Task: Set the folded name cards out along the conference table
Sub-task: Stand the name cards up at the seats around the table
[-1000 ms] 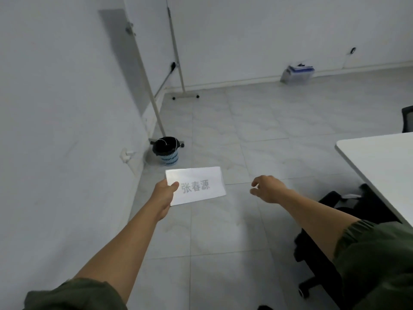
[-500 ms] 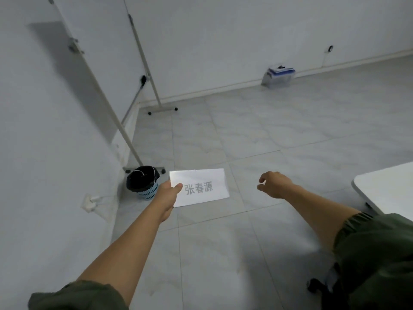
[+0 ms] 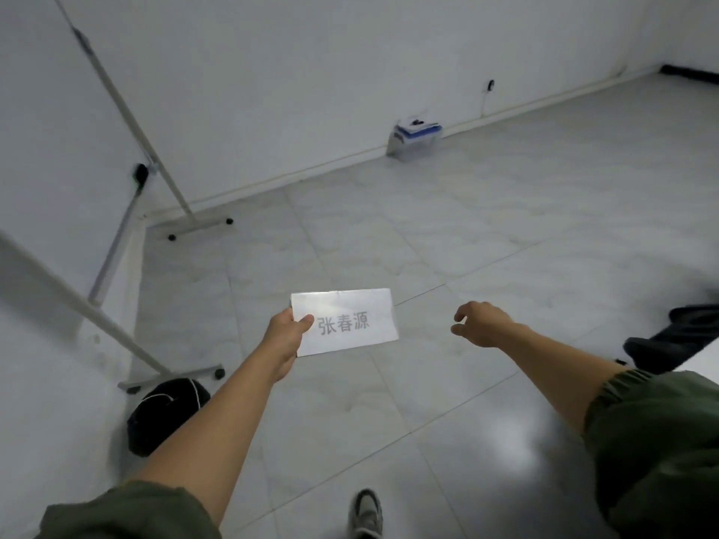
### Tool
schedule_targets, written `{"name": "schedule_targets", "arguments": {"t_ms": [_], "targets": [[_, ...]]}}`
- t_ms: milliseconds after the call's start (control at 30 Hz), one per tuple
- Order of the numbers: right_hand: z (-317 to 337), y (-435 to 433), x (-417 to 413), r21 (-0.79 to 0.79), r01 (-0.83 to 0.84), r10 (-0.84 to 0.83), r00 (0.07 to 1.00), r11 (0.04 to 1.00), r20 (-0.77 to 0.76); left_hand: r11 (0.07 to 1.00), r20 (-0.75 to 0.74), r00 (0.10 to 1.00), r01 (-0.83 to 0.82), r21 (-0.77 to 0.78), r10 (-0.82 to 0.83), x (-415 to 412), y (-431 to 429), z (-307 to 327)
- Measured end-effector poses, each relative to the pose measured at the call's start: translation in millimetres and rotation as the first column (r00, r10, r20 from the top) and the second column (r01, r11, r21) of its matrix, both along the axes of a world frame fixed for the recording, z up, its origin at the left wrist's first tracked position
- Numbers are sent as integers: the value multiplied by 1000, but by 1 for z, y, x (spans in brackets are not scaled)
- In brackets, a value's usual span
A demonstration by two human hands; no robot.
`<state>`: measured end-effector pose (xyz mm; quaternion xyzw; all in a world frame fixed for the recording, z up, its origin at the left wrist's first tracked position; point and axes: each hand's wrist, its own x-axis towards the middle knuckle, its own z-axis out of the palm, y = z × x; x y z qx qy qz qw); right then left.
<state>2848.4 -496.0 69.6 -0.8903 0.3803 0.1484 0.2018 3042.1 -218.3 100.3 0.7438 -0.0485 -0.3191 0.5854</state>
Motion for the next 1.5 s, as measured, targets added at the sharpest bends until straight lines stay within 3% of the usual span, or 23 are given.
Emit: {"name": "schedule_targets", "arguments": {"t_ms": [333, 633, 1033, 1267, 1500], "targets": [[14, -158, 80, 23, 253, -254, 967, 967, 36, 955, -30, 955, 297, 23, -296, 148, -236, 4], [-10, -358, 92, 45, 455, -456, 890, 890, 13, 873, -44, 873, 487, 28, -486, 193, -484, -8], [0, -596, 118, 15, 583, -583, 813, 813, 11, 750, -15, 750, 662, 4, -662, 240, -777, 0], [-9, -730, 131, -6, 722, -721, 692, 692, -44, 626, -27, 625, 780, -7, -780, 267, -963, -4], [14, -851, 127, 14, 835, -835, 550, 551, 26, 501, 13, 501, 865, 8, -865, 262, -1156, 16]]}}
